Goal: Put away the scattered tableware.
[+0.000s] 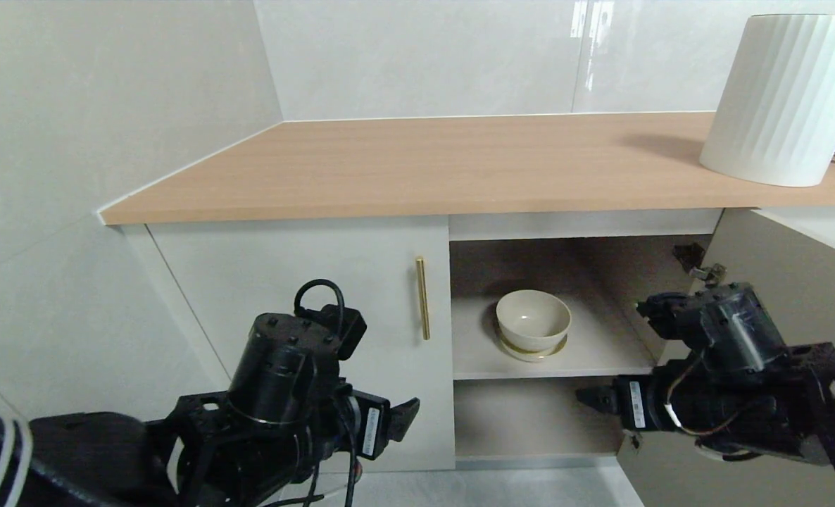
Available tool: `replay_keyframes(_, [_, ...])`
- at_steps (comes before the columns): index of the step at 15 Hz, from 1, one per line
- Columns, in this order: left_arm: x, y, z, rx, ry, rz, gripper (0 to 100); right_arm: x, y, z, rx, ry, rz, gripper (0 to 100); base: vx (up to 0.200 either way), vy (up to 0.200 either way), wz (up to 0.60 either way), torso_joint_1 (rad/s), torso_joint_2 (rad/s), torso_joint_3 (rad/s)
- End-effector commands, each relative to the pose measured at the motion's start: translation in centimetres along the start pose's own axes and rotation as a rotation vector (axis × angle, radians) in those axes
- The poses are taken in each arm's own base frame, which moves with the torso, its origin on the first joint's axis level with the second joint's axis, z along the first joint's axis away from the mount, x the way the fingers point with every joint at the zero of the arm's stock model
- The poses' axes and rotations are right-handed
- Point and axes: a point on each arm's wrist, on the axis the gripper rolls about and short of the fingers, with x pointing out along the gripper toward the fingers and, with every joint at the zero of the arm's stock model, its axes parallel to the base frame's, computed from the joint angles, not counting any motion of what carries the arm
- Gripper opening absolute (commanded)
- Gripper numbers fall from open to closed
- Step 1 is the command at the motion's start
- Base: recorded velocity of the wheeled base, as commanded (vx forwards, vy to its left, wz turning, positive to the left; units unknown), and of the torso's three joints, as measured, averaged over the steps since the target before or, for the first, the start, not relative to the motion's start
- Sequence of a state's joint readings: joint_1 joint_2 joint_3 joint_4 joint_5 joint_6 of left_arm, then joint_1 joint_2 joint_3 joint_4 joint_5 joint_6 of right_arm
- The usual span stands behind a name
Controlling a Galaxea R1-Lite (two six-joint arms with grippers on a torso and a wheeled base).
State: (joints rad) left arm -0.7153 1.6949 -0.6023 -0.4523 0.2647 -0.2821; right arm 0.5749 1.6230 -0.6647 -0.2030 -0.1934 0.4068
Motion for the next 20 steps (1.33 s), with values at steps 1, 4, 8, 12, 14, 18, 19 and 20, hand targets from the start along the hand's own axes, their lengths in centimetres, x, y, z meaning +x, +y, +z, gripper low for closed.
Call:
replay_keyframes(1, [-1.3, 1.1, -0.7, -0.032, 0.0, 0.013, 100, -2.0, -0.2, -1.1, -0.015, -0.017, 0.028, 100, 0.0, 0.0, 0.0, 0.0, 0.0, 0.0])
replay_keyframes(4, [-1.2, 1.3, -1.1, -0.044, 0.014, 0.023, 100, -2.9, -1.0, -2.3, -0.016, 0.002, 0.041, 100, 0.0, 0.0, 0.0, 0.0, 0.0, 0.0])
replay_keyframes(8, [-1.5, 1.7, -1.7, -0.046, 0.028, 0.034, 100, -3.0, -1.1, -2.9, -0.049, 0.029, 0.065, 100, 0.0, 0.0, 0.0, 0.0, 0.0, 0.0])
replay_keyframes(12, [-1.4, 1.7, -1.8, -0.046, 0.033, 0.037, 100, -3.3, -1.1, -2.8, -0.05, 0.013, 0.067, 100, -0.2, 0.0, 0.0, 0.001, 0.0, 0.0])
replay_keyframes(14, [-1.5, 1.7, -1.8, -0.051, 0.03, 0.038, 100, -3.2, -1.1, -2.9, -0.051, 0.019, 0.07, 100, -0.2, 0.0, 0.0, -0.002, 0.0, 0.002])
replay_keyframes(18, [-1.6, 1.7, -1.7, -0.052, 0.023, 0.045, 100, -3.2, -1.1, -2.9, -0.05, 0.021, 0.071, 100, -0.2, 0.0, 0.0, 0.002, 0.0, 0.002])
replay_keyframes(19, [-1.5, 1.7, -1.7, -0.052, 0.024, 0.046, 100, -3.1, -1.1, -2.9, -0.05, 0.023, 0.07, 100, -0.2, 0.0, 0.0, 0.007, 0.0, 0.002])
replay_keyframes(20, [-1.5, 1.7, -1.7, -0.051, 0.026, 0.046, 100, -3.1, -1.1, -2.9, -0.05, 0.023, 0.07, 100, -0.2, 0.0, 0.0, 0.002, 0.0, -0.002])
